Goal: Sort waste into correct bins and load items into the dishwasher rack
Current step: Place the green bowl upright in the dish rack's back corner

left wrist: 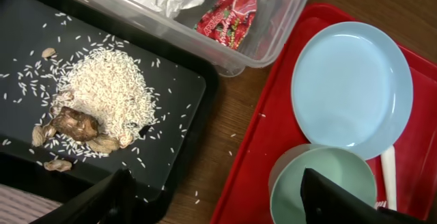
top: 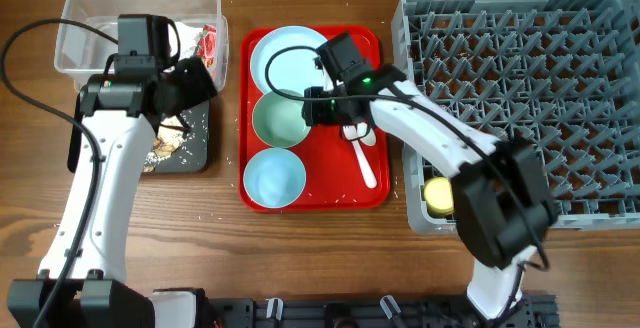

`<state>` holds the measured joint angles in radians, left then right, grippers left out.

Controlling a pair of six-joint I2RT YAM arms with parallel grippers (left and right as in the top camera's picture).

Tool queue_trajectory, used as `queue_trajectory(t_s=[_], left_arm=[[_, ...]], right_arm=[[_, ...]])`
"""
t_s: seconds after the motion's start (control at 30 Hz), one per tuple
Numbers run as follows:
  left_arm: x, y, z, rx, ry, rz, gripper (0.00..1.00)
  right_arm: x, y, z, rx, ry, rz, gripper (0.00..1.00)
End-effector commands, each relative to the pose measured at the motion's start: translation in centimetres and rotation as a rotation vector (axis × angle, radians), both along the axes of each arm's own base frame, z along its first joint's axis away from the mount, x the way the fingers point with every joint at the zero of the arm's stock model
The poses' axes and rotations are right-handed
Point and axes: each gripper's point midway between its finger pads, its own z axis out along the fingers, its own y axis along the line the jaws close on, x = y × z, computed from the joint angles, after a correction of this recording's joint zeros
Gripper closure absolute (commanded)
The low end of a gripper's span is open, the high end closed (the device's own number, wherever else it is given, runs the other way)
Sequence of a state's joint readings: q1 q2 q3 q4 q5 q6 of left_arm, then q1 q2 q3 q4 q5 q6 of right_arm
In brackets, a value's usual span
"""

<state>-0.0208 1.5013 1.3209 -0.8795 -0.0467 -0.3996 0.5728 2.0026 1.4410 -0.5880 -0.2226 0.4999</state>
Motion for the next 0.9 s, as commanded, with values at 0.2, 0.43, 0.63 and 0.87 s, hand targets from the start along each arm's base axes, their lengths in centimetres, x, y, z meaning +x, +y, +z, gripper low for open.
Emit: queue_trajectory(t_s=[0.2, 0.43, 0.63, 0.87], left_arm=[[0.6, 0.2, -1.0, -0.011, 0.030, 0.012, 0.00], [0.6, 0.2, -1.0, -0.011, 0.030, 0.012, 0.00], [0.6, 0.2, -1.0, -0.011, 0.030, 0.012, 0.00], [0.6, 0.2, -1.0, -0.011, 0.030, 0.012, 0.00]], right_arm=[[1.0, 0.4, -1.4, -0.013, -0.014, -0.004, 0.96], [4.2, -6.0, 8.7, 0.006, -0.203, -0.170, 0.96], [4.0, -24.8, 24.3, -0.371, -0.675, -0.771, 0.96], [5.7, -30.6, 25.3, -0.984, -0.794, -0.832, 0.96]])
